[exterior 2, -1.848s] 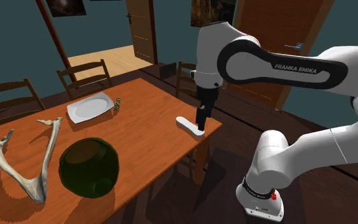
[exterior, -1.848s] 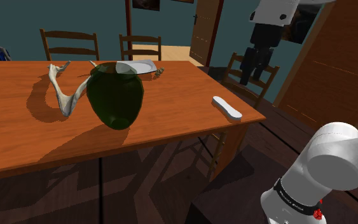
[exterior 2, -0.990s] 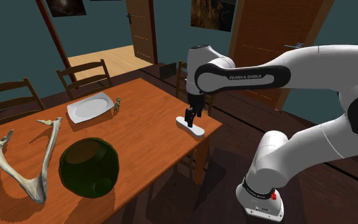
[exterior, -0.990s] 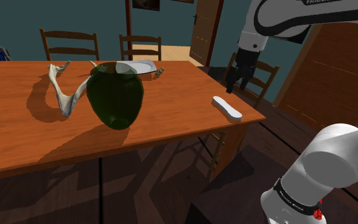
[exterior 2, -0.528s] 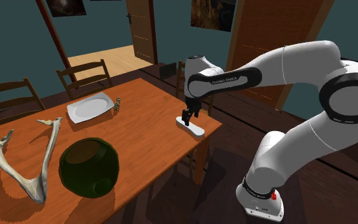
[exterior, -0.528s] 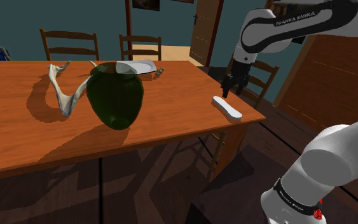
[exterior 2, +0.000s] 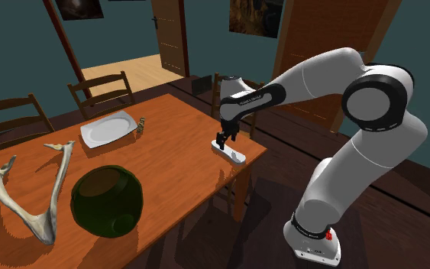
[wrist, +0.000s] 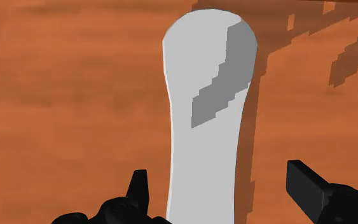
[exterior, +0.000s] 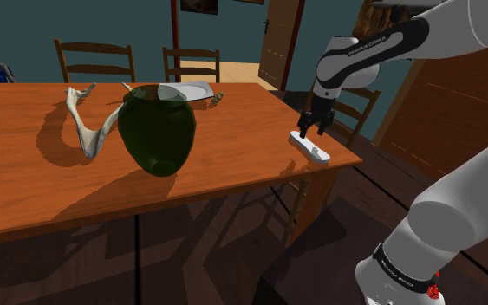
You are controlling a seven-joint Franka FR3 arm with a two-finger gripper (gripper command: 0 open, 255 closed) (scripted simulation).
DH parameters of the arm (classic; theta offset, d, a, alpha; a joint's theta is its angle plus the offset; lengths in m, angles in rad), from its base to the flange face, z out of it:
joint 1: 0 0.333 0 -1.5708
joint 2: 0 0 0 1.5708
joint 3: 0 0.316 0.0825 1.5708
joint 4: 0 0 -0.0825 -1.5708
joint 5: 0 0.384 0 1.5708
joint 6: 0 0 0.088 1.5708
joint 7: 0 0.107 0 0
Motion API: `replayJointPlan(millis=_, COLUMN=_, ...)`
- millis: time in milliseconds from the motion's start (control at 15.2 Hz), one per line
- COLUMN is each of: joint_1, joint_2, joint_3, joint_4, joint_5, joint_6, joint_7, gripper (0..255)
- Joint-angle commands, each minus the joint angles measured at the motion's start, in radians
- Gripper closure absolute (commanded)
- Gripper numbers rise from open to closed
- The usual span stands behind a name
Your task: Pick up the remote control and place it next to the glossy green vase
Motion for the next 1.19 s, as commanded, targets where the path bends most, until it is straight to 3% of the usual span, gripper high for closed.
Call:
replayJointPlan(millis=0, joint_1=-0.002, joint_2=0.026, joint_3=-0.005, joint_4=-0.006, joint_5=0.003, joint_6=0.034, joint_7=-0.005, gripper=0)
replayJointPlan(millis=396, joint_1=0.0, joint_2=0.072, joint_3=-0.009, joint_4=-0.043, joint_5=0.012, joint_6=0.115, joint_7=-0.012, gripper=0)
replayJointPlan(millis=858, joint_1=0.0, joint_2=0.071, joint_3=-0.009, joint_4=-0.043, joint_5=0.012, joint_6=0.115, joint_7=-0.012, gripper=0)
replayJointPlan(millis=924, joint_1=0.0, joint_2=0.071, joint_3=-0.009, joint_4=-0.043, joint_5=0.012, joint_6=0.115, joint_7=-0.012, gripper=255)
replayJointPlan(millis=1122, joint_1=0.0, joint_2=0.072, joint_3=-0.009, joint_4=-0.043, joint_5=0.012, joint_6=0.115, joint_7=-0.012, gripper=255)
